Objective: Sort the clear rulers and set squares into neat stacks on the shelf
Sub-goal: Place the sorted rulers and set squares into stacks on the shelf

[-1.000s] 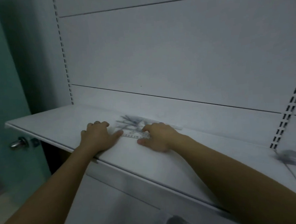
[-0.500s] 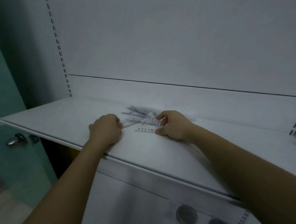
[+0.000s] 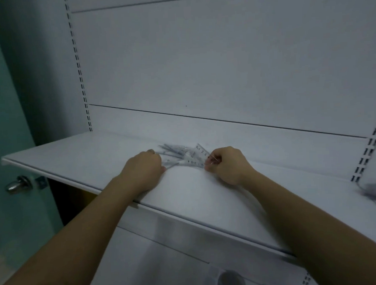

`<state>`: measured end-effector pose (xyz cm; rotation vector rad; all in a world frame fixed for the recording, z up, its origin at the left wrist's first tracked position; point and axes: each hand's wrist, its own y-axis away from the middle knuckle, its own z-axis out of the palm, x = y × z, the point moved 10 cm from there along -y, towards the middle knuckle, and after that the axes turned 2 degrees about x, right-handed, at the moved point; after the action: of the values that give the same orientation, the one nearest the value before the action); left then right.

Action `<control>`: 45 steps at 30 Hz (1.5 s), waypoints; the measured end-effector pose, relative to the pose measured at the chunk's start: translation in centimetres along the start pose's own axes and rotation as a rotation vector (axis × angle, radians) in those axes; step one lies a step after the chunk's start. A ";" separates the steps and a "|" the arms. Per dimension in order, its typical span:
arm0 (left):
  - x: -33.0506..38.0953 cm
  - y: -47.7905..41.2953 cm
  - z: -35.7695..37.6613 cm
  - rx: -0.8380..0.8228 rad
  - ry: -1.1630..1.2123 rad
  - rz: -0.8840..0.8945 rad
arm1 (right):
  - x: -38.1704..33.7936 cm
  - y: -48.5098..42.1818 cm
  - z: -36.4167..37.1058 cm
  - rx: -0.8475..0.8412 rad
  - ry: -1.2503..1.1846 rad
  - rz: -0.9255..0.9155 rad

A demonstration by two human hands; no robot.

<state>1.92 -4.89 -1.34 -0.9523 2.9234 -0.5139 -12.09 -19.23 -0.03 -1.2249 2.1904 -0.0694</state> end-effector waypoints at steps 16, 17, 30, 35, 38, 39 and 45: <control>4.7 2.2 1.2 -0.297 -0.001 -0.006 | -0.4 0.6 -2.8 0.060 -0.076 -0.001; 4.5 2.4 1.0 -0.277 0.010 -0.028 | -0.2 0.5 -3.1 0.061 -0.139 0.024; 2.8 8.3 -0.3 -0.238 -0.064 0.047 | -4.5 2.3 1.9 -0.168 -0.298 -0.114; 2.5 11.9 -2.7 -0.139 -0.135 0.160 | -5.5 2.7 2.2 -0.201 -0.366 -0.102; 1.6 12.4 -4.9 0.086 -0.071 0.121 | -6.3 3.1 2.0 -0.252 -0.409 -0.120; 1.0 12.5 -5.7 0.141 -0.013 0.060 | -6.6 3.2 1.5 -0.255 -0.425 -0.134; 0.2 10.9 -8.2 0.283 0.420 -0.140 | -5.4 3.0 -3.2 -0.326 -0.530 -0.097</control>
<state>-5.46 5.72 2.98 -1.1303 3.0120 -1.2358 -13.99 -14.08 4.21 -1.3366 1.7174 0.5323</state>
